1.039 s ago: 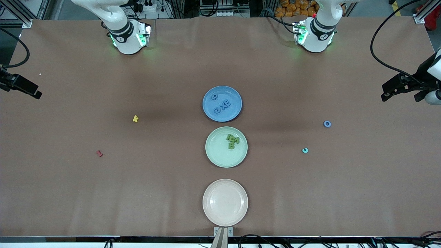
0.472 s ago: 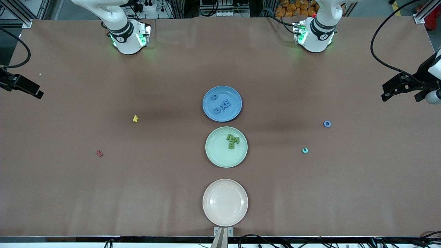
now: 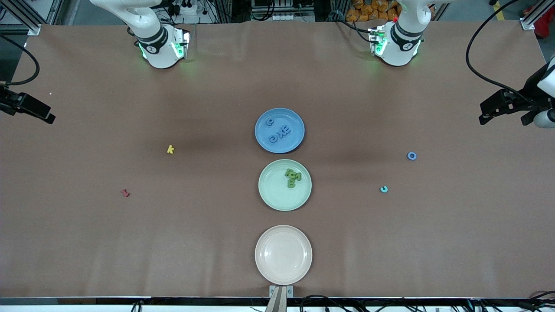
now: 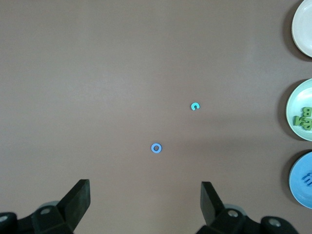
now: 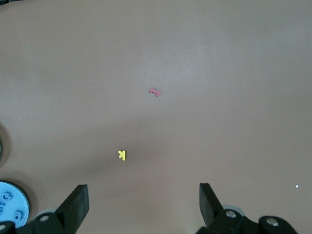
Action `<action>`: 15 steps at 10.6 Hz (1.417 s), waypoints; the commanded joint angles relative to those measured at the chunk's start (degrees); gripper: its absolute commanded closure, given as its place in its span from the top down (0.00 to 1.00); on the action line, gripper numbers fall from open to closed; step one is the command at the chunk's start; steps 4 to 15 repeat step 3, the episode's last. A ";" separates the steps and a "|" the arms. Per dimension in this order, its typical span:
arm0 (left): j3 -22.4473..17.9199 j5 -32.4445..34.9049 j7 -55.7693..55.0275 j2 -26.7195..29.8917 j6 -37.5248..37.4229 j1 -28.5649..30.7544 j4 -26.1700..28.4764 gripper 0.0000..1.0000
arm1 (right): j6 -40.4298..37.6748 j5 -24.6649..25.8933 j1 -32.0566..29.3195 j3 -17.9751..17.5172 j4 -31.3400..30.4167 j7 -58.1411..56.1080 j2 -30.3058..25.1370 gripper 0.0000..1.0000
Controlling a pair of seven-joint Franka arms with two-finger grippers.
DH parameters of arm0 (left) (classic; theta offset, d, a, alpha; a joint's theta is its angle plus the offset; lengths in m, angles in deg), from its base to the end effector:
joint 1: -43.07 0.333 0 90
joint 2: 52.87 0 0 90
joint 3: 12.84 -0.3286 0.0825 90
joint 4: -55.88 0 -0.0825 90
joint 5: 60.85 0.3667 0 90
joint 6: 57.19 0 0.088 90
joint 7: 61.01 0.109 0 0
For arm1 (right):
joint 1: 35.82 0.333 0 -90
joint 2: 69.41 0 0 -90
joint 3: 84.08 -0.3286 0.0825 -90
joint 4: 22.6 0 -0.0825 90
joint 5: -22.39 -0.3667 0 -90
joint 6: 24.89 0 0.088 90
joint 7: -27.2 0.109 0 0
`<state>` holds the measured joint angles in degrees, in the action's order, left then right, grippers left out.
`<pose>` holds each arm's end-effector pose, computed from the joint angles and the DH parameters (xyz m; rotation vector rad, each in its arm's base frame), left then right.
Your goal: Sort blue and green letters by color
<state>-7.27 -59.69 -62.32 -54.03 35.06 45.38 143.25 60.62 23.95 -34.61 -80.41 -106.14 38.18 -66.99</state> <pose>0.5477 -0.0284 0.6488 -3.1238 0.0532 -0.1027 0.5428 -0.0256 0.6564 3.0895 -0.3671 -0.0086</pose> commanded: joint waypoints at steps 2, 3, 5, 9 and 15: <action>0.58 0.51 -1.15 0.63 -2.87 -0.03 -1.41 1.00 | -0.25 -0.68 0.20 0.46 -0.48 -0.78 -0.49 1.00; 0.58 0.51 -1.15 0.63 -2.87 -0.03 -1.41 1.00 | -0.25 -0.68 0.20 0.46 -0.48 -0.78 -0.49 1.00; 0.58 0.51 -1.15 0.63 -2.87 -0.03 -1.41 1.00 | -0.25 -0.68 0.20 0.46 -0.48 -0.78 -0.49 1.00; 0.58 0.51 -1.15 0.63 -2.87 -0.03 -1.41 1.00 | -0.25 -0.68 0.20 0.46 -0.48 -0.78 -0.49 1.00; 0.58 0.51 -1.15 0.63 -2.87 -0.03 -1.41 1.00 | -0.25 -0.68 0.20 0.46 -0.48 -0.78 -0.49 1.00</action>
